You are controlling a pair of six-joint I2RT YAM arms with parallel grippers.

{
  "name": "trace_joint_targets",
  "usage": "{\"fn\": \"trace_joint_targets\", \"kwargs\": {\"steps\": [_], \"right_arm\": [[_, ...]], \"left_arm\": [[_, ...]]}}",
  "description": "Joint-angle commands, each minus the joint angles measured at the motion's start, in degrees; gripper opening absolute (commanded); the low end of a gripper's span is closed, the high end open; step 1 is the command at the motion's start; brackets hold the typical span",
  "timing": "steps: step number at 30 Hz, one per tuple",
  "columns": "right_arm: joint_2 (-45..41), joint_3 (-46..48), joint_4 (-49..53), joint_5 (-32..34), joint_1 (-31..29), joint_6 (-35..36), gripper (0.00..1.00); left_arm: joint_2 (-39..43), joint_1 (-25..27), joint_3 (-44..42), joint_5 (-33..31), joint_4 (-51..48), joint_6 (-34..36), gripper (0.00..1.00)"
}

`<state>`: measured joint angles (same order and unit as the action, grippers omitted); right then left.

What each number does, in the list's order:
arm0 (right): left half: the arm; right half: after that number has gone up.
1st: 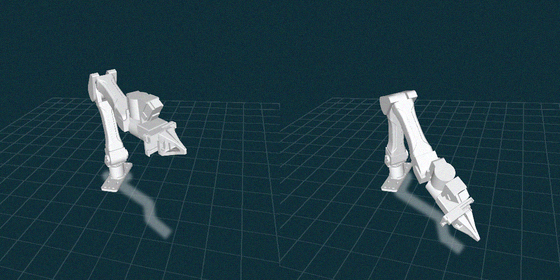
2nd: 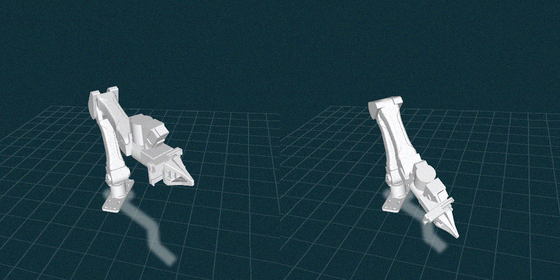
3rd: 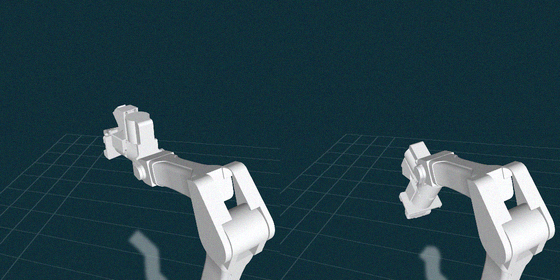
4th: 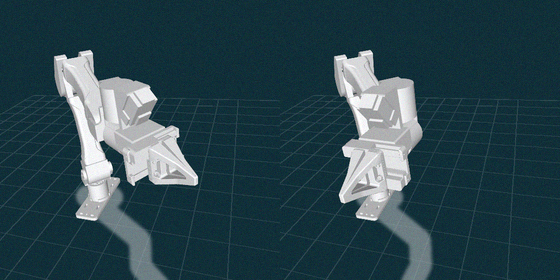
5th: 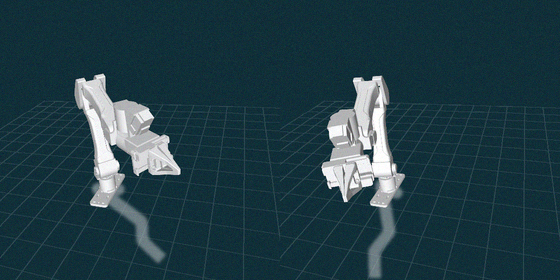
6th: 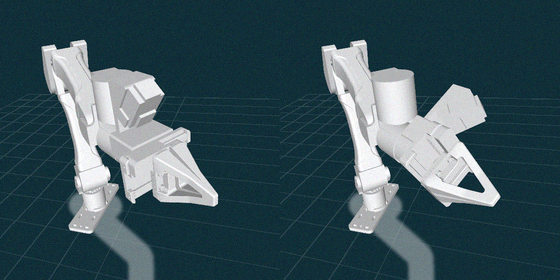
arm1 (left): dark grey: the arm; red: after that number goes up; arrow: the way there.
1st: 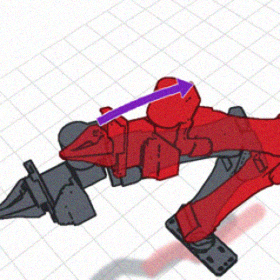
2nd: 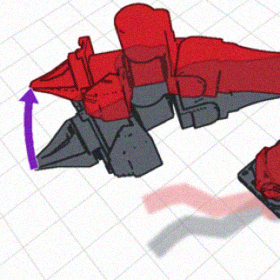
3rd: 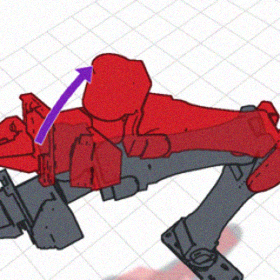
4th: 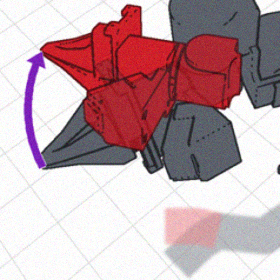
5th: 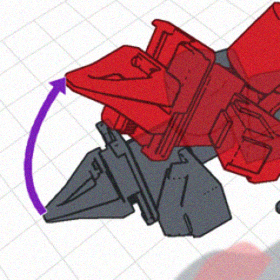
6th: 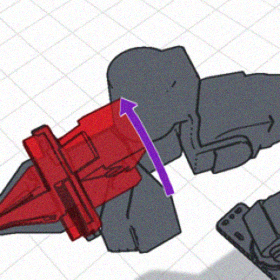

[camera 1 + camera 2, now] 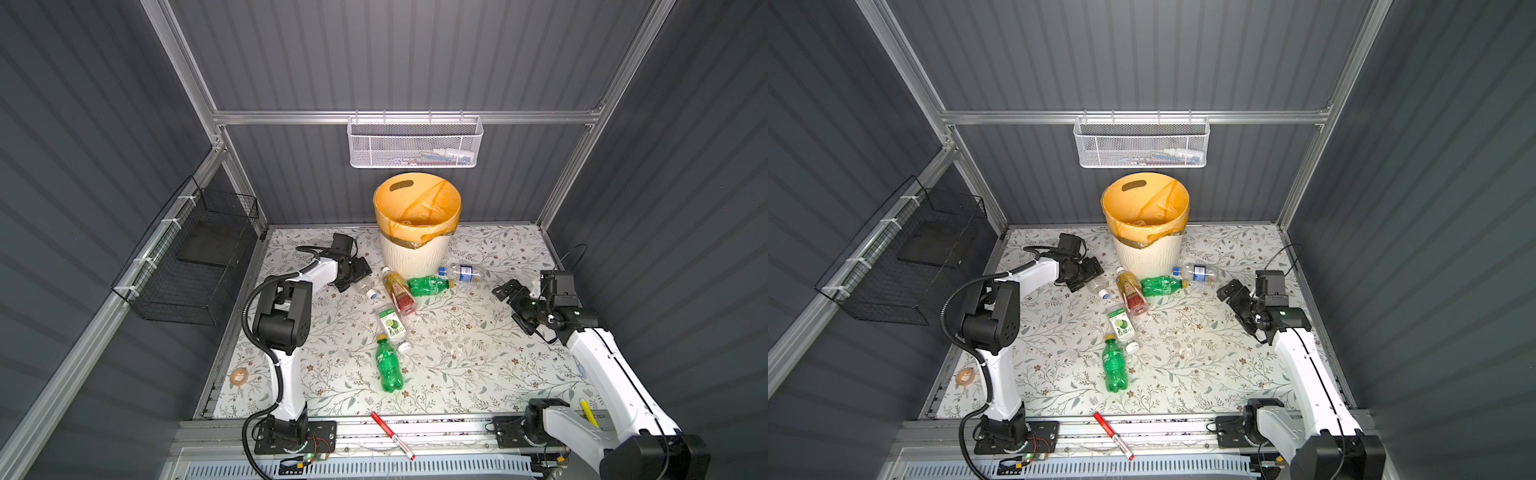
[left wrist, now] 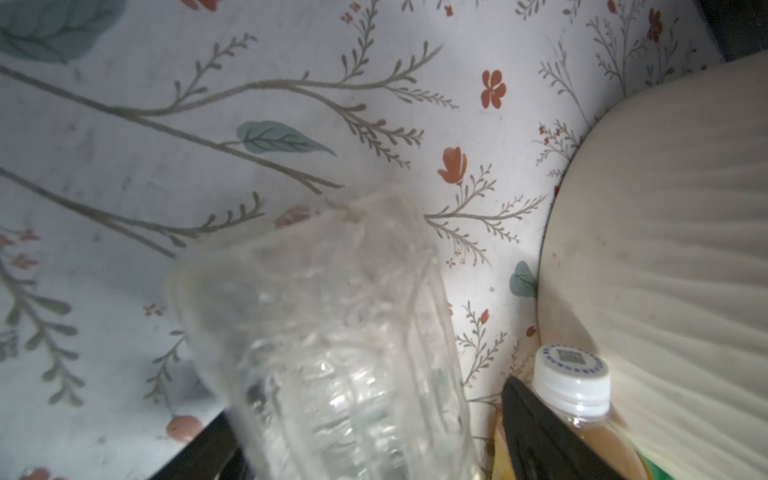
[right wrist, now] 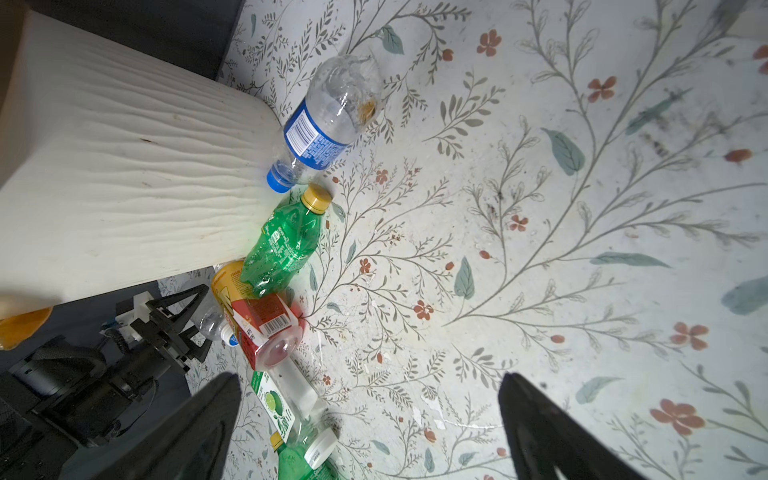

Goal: Throw the plastic bottles in the bin
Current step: 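Close the left gripper around the clear bottle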

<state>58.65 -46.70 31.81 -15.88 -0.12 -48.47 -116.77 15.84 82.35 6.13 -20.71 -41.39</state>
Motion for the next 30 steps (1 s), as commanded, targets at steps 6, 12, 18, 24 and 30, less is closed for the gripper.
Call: {"fn": "trace_joint_targets", "kwargs": {"steps": [6,12,18,24,30], "right_arm": [[0.0,3.0,-4.7,-2.1,0.5,-1.4,0.99],[-0.1,4.6,-5.6,-2.2,0.8,-1.9,0.99],[-0.3,5.6,-6.3,-2.8,0.9,-2.3,0.99],[-0.8,6.7,-6.6,-2.8,0.9,-2.7,0.99],[-0.5,8.8,-8.7,-6.9,0.8,-4.4,0.99]], "left_arm": [[0.6,1.0,-0.1,-2.4,-2.3,0.2,0.77],[2.1,1.0,-3.3,-2.7,-2.4,1.2,0.63],[5.4,1.0,-6.8,-4.7,-4.3,3.2,0.57],[14.6,0.3,-17.0,-8.3,-5.4,5.2,0.57],[24.3,-1.5,-26.1,-8.8,-5.2,4.5,0.56]]}}
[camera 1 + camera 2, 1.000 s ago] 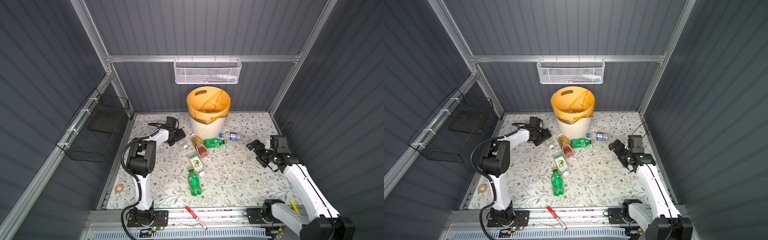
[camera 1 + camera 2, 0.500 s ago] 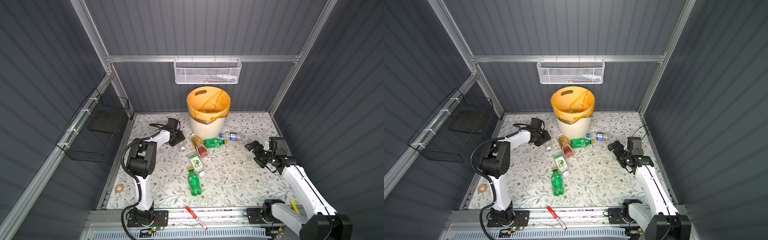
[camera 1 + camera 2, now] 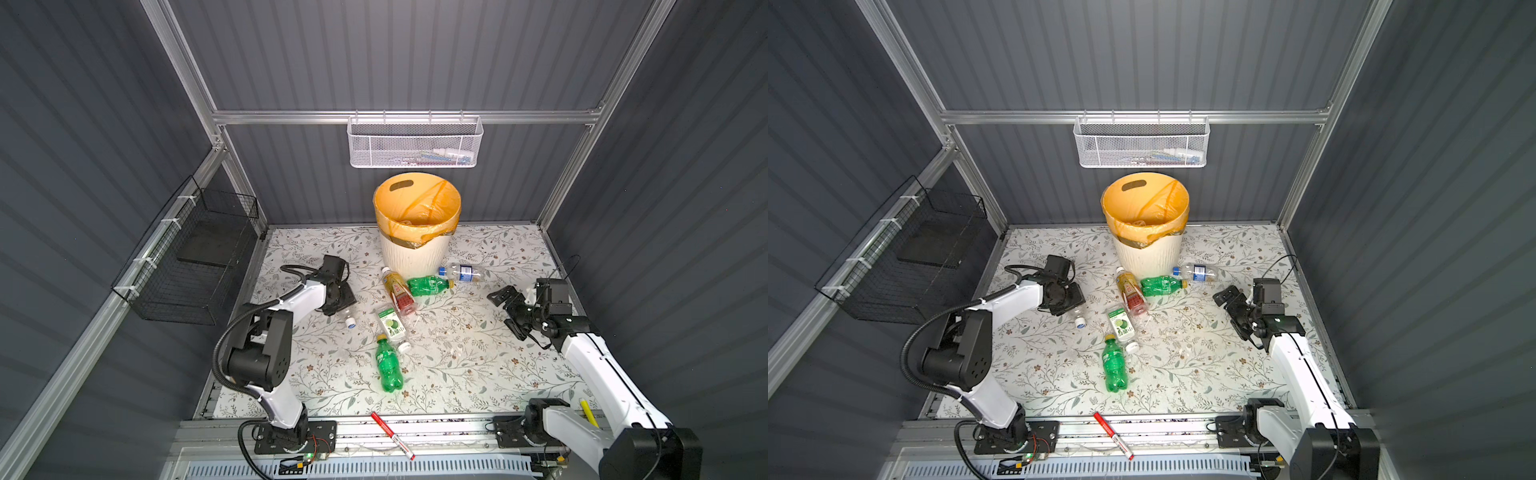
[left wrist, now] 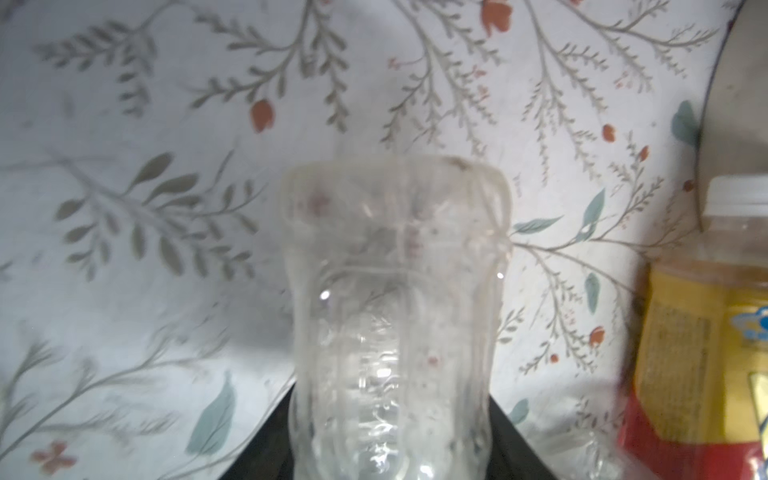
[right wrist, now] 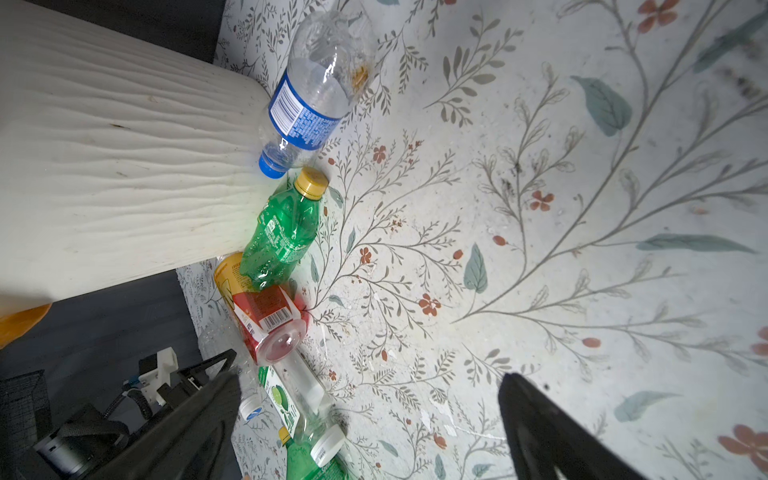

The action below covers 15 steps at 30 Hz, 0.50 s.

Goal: Throw the plastic bottles in the bin
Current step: 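Close the left gripper around the clear bottle, then lift the clear bottle with left gripper over the bin and release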

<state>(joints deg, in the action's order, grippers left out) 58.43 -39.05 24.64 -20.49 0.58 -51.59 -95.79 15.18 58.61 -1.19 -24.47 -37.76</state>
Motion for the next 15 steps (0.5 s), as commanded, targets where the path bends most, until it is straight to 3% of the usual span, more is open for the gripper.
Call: {"fn": "trace_joint_targets", "kwargs": {"steps": [1,15], "right_arm": [[-0.3,1.5,-1.7,-2.7,0.1,-1.5,0.99],[-2.8,5.6,-0.6,-1.9,-0.8,-2.2,0.98]], "left_arm": [[4.6,-1.1,-3.5,-1.5,-1.3,0.6,0.56],[20.0,-2.1,-17.6,0.2,0.8,-2.5,0.55]]}}
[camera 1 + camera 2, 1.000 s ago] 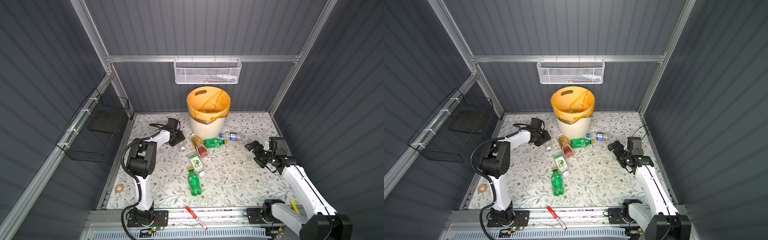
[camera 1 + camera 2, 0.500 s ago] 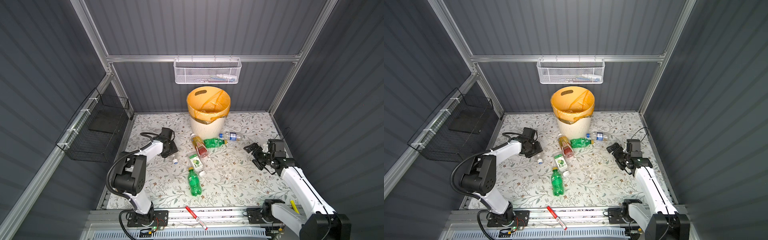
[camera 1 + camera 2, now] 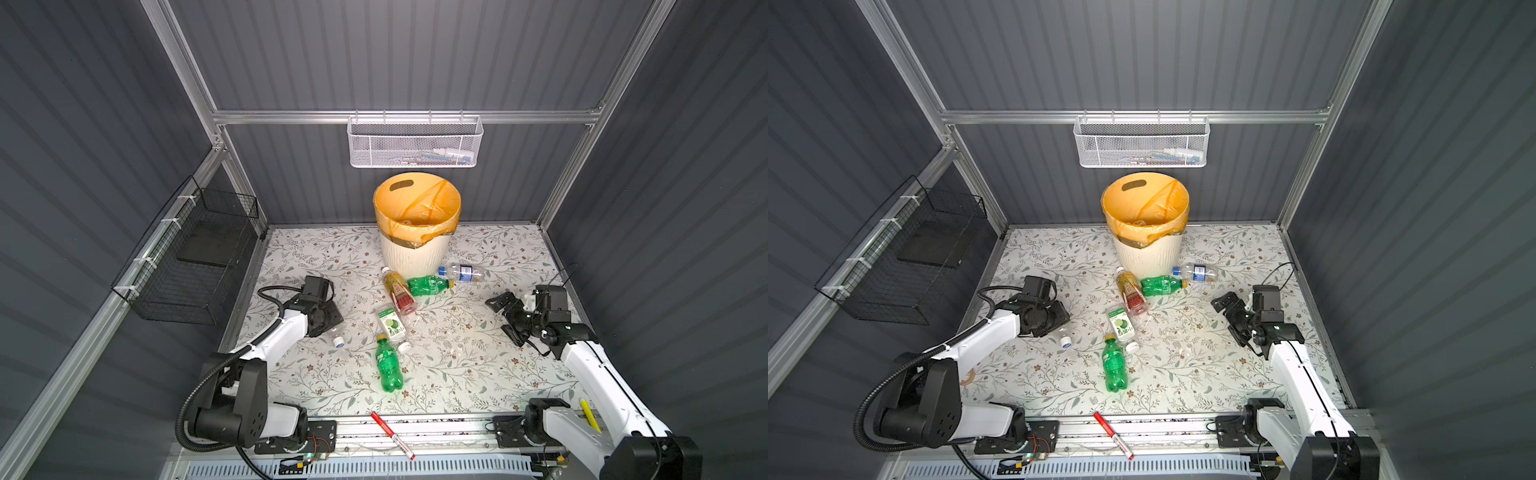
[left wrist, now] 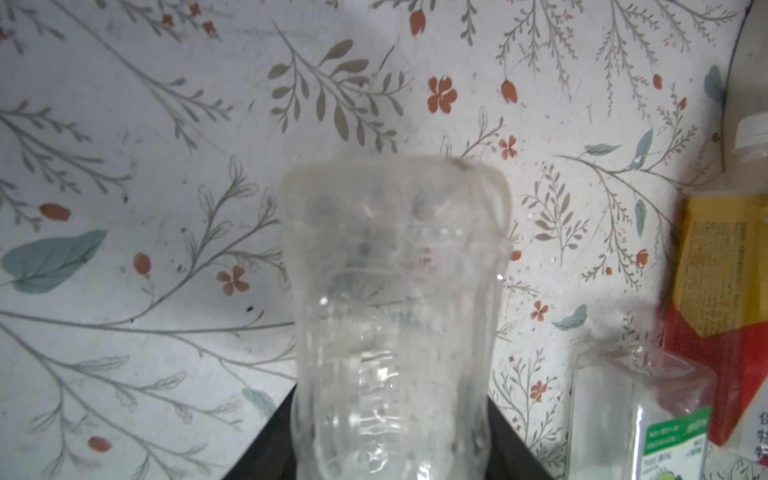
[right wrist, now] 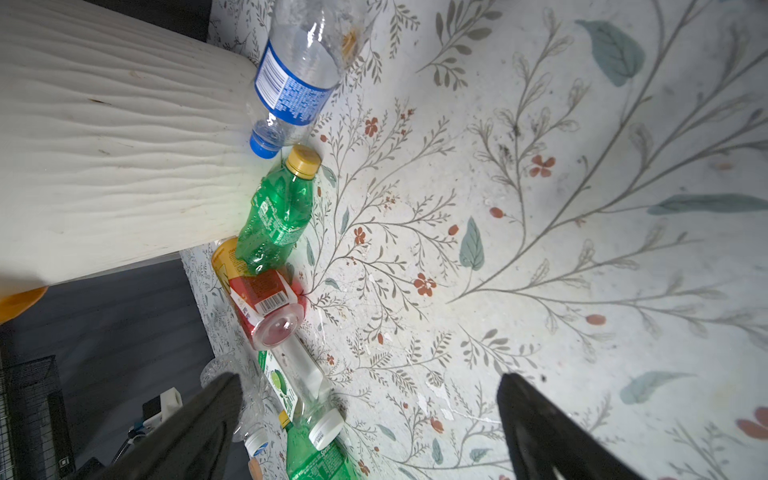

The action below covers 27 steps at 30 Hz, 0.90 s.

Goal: Throw the plastic bottles in the bin
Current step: 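Lift the clear bottle with left gripper over the bin and release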

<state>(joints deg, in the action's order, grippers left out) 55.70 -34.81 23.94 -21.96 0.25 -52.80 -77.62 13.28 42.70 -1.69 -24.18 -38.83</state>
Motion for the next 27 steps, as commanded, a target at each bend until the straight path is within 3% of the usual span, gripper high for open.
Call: {"fn": "trace_joint_targets", "kwargs": {"steps": [1,4,7,9,11,12,13,14,15,17,19,23,27], "right_arm": [[-0.1,1.6,-0.3,-0.6,-0.5,-1.0,0.98],[0.1,2.0,-1.2,0.1,-1.3,-1.2,0.99],[0.5,2.6,-3.1,-0.8,-1.4,-2.0,0.98],[0.5,2.5,-3.6,-1.0,-1.5,-2.3,0.98],[0.2,2.1,-3.6,-0.9,-1.5,-2.4,0.98],[0.0,2.1,-3.7,-0.6,-1.6,-2.7,0.98],[-0.2,2.1,-4.0,-0.6,-1.6,-3.2,0.98],[-0.2,2.2,-4.6,-0.7,-1.5,-3.7,0.98],[-0.2,2.1,-5.1,-1.1,-1.5,-4.2,0.98],[0.1,2.1,-5.8,-1.7,-1.6,-4.8,0.98],[-0.1,2.3,-6.2,-1.7,-1.6,-5.2,0.99],[-0.5,2.7,-5.8,-1.0,-1.6,-4.8,0.98],[1.3,2.7,-6.5,-1.4,-1.6,-4.2,0.98]], "left_arm": [[2.2,-0.2,-1.5,0.7,0.3,-1.4,0.55],[3.7,-0.2,3.1,0.7,-2.2,0.0,0.54],[3.2,-0.2,15.5,0.6,-4.2,4.9,0.54],[-1.0,-0.2,31.2,1.1,-9.1,9.1,0.54],[-6.5,1.1,49.3,5.7,-11.3,11.8,0.56],[-10.8,2.5,60.4,7.5,-14.1,13.1,0.61],[-15.0,4.8,71.6,7.9,-16.8,14.8,0.73],[-19.7,7.2,84.2,7.7,-20.9,16.9,0.96],[-25.6,8.2,95.5,8.0,-23.9,17.9,1.0],[-32.7,7.7,109.2,9.4,-26.2,18.3,1.0],[-35.3,6.3,111.0,10.2,-24.5,16.9,1.0],[-28.8,4.9,96.1,11.0,-14.0,14.9,1.0],[-24.2,3.1,90.5,9.6,-12.9,15.5,1.0]]}}
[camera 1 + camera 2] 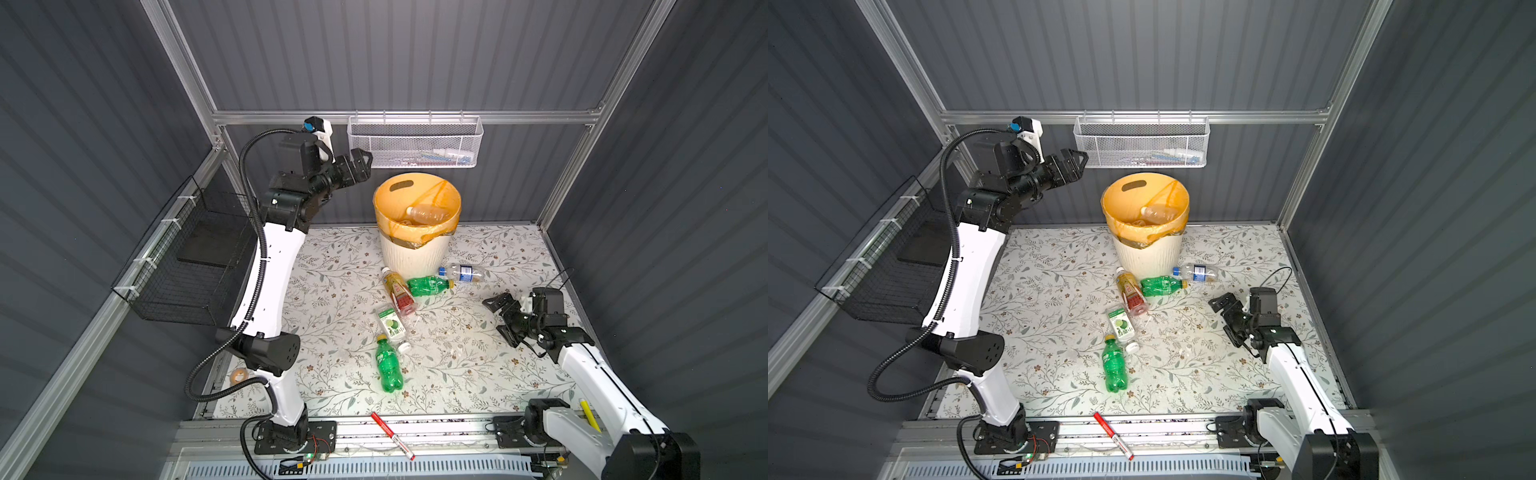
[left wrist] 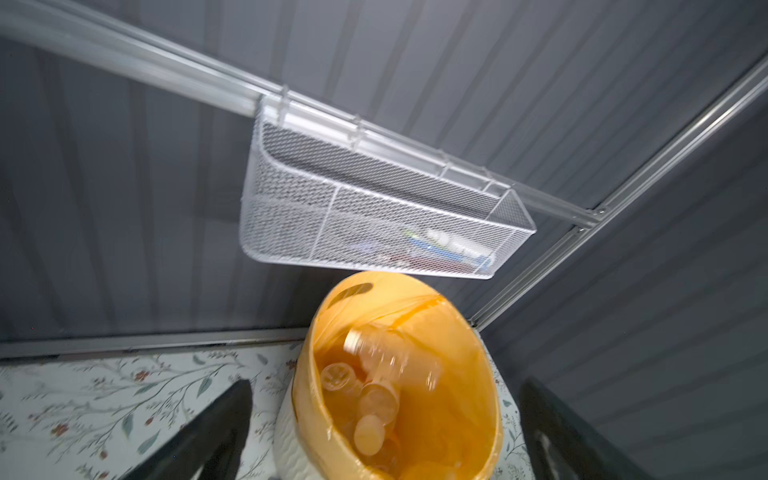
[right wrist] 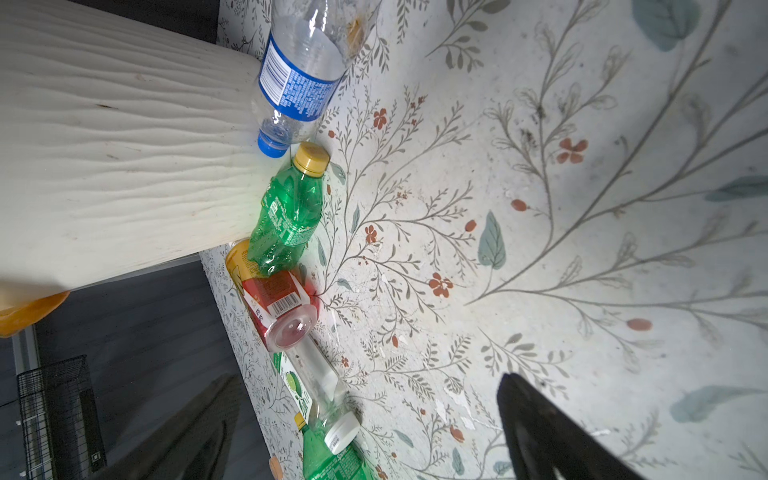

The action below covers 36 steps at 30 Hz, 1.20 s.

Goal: Throw the plastic bottles in the bin
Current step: 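Lift the clear bottle with left gripper over the bin and release, then withdraw left arm while right gripper reaches the green yellow-cap bottle, then grasp the green yellow-cap bottle with the right gripper and lift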

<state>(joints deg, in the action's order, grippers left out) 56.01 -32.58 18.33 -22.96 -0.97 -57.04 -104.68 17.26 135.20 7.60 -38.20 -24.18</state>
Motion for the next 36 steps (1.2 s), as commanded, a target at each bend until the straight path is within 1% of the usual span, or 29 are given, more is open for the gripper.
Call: {"fn": "trace_joint_targets", "kwargs": {"steps": [1,3,5,7,9,12,15,17,20,23,26,28,29,33,36], "right_arm": [[1.6,0.2,-0.9,-0.4,-0.5,0.3,0.98],[2.8,-1.3,0.0,1.1,-1.4,2.2,0.97],[4.0,-3.4,1.1,2.9,-3.1,5.0,0.97],[5.7,-6.3,2.5,5.5,-6.1,8.7,0.96],[7.7,-9.8,4.9,6.9,-10.2,13.3,0.96],[12.8,-15.7,10.8,12.5,-17.3,18.1,0.96],[15.9,-20.0,13.6,17.0,-24.4,20.2,0.96],[17.7,-21.8,13.7,17.7,-28.6,20.4,0.95],[21.6,-25.6,15.4,19.9,-37.2,20.0,0.94],[26.8,-30.1,18.6,22.9,-46.5,19.3,0.94],[31.7,-33.7,19.7,23.2,-53.4,17.9,0.93],[34.9,-35.8,20.1,22.8,-56.4,17.5,0.87],[36.6,-37.1,20.8,22.6,-57.8,17.5,0.86],[41.9,-42.2,22.7,22.3,-62.6,18.6,0.84],[45.1,-44.6,22.8,21.3,-64.6,18.4,0.84]], "left_arm": [[3.6,-1.5,-2.8,0.2,0.5,1.0,1.0],[6.5,-3.7,-8.1,0.3,1.1,1.3,1.0],[10.4,-5.3,-16.8,0.1,2.9,1.7,1.0],[14.1,-7.5,-26.1,0.5,4.4,1.0,1.0],[18.1,-9.4,-36.3,1.0,6.2,0.5,1.0],[23.2,-12.0,-48.9,1.5,8.4,-0.4,1.0],[27.8,-13.6,-59.3,1.2,9.7,-0.9,1.0],[30.2,-14.3,-64.6,1.0,10.4,-1.0,1.0],[32.2,-15.6,-69.6,0.7,10.2,-0.7,1.0],[32.9,-17.3,-72.5,1.3,10.3,-0.2,1.0],[33.1,-18.7,-74.5,2.3,10.8,0.0,1.0],[33.1,-19.1,-75.3,3.0,10.9,0.2,1.0],[33.2,-19.1,-75.7,3.5,11.1,0.2,1.0],[33.6,-19.3,-77.1,4.1,11.5,0.3,1.0],[33.8,-19.4,-77.8,4.8,11.7,0.4,1.0]]}}
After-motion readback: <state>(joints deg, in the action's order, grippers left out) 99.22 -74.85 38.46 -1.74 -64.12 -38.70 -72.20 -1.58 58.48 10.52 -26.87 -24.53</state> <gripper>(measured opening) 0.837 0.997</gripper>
